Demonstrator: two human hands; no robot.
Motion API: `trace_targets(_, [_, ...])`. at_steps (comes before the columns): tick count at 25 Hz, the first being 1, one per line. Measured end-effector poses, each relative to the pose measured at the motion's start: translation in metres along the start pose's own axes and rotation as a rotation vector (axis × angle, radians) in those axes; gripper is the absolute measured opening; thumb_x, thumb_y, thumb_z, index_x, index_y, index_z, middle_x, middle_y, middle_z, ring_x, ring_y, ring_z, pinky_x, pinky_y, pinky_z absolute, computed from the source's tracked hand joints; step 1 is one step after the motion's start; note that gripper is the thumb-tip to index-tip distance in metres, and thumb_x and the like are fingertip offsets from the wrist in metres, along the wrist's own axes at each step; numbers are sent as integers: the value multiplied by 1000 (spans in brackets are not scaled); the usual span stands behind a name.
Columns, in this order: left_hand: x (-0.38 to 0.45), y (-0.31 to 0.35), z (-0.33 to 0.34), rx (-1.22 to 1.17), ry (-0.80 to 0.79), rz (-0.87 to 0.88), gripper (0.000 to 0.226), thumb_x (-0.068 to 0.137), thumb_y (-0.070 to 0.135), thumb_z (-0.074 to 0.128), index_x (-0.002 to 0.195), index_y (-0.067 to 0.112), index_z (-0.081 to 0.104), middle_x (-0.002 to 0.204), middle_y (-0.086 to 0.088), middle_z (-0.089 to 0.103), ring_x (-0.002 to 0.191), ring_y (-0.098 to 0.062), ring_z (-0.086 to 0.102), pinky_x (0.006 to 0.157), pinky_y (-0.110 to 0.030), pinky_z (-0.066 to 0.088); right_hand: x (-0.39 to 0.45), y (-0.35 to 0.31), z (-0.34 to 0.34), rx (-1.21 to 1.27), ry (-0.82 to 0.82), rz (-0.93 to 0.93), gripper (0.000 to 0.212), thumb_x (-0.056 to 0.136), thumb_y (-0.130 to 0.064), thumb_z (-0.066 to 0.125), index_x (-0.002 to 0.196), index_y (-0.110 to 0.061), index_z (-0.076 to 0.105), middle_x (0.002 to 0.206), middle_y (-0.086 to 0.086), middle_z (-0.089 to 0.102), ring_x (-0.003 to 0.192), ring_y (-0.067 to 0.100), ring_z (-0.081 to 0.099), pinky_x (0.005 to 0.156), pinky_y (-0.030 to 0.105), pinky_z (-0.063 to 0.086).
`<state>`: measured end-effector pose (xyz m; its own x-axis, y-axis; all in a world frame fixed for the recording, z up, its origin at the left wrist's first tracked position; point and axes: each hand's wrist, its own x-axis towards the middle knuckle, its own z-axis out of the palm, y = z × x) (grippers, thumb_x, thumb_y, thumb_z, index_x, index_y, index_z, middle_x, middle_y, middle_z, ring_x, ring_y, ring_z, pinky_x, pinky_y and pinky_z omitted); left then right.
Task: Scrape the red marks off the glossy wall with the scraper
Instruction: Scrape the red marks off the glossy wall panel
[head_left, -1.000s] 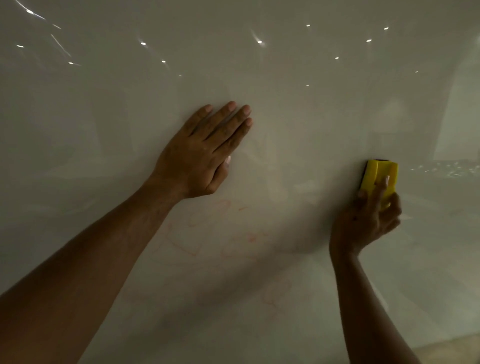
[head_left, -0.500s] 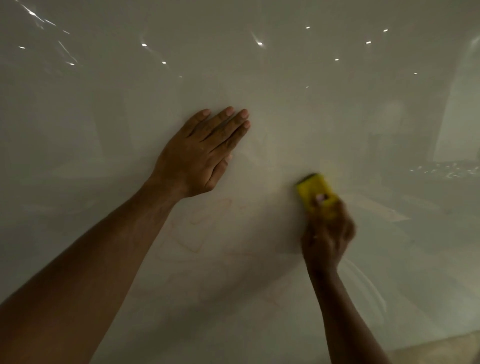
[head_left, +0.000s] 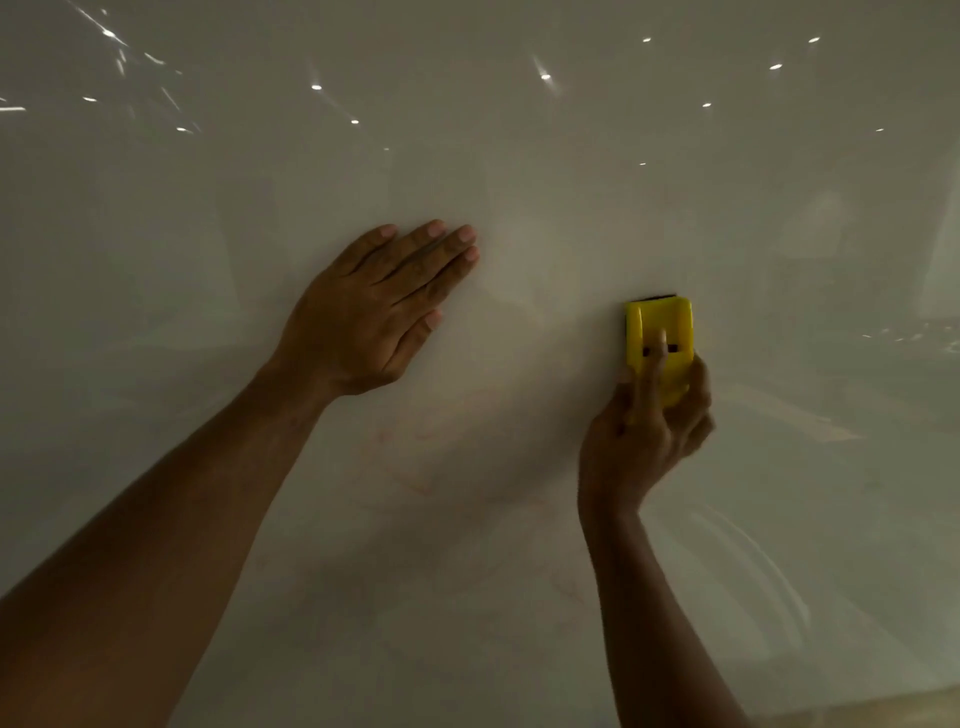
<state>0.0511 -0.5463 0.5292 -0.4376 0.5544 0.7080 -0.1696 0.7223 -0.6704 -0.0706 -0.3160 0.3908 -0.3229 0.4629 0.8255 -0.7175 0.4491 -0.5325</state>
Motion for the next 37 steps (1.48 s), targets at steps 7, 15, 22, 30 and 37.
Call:
trace_targets(7, [-42,-15,-6,17,13,-120,60,111,27,35,170,15,28,176,-3,23,163,-22,23,131,-44,22,-79,-16,7,115,-391,-1033,36,110,-18,48,140,-28,66,152,18,50,132,41,53,115,48,38])
trace_targets(15, [-84,-19,-11,30,5,-227,61,111,29,31,169,14,28,175,-4,26,163,-21,23,132,-43,20,-123,-36,11,134,-432,-1174,40,111,-18,44,145,-28,62,154,15,52,132,38,56,114,48,41])
trace_targets(22, [-91,-17,-10,35,6,-256,60,111,29,31,169,13,28,176,-4,25,163,-21,22,133,-42,17,-107,-74,18,125,-232,-624,45,104,-12,53,147,-24,58,148,16,53,116,40,55,99,45,43])
trace_targets(30, [-137,-14,-5,31,35,-347,59,111,28,35,167,9,33,174,-6,26,163,-21,22,132,-44,20,-113,-62,17,35,-195,-498,47,97,-10,63,139,-29,69,144,14,63,113,38,61,95,45,45])
trace_targets(37, [-179,-12,-1,60,47,-372,60,110,28,33,167,10,32,174,-4,24,164,-16,14,133,-39,13,-194,-50,24,288,-577,-1442,32,110,-21,58,141,-22,68,147,9,62,120,34,65,108,46,42])
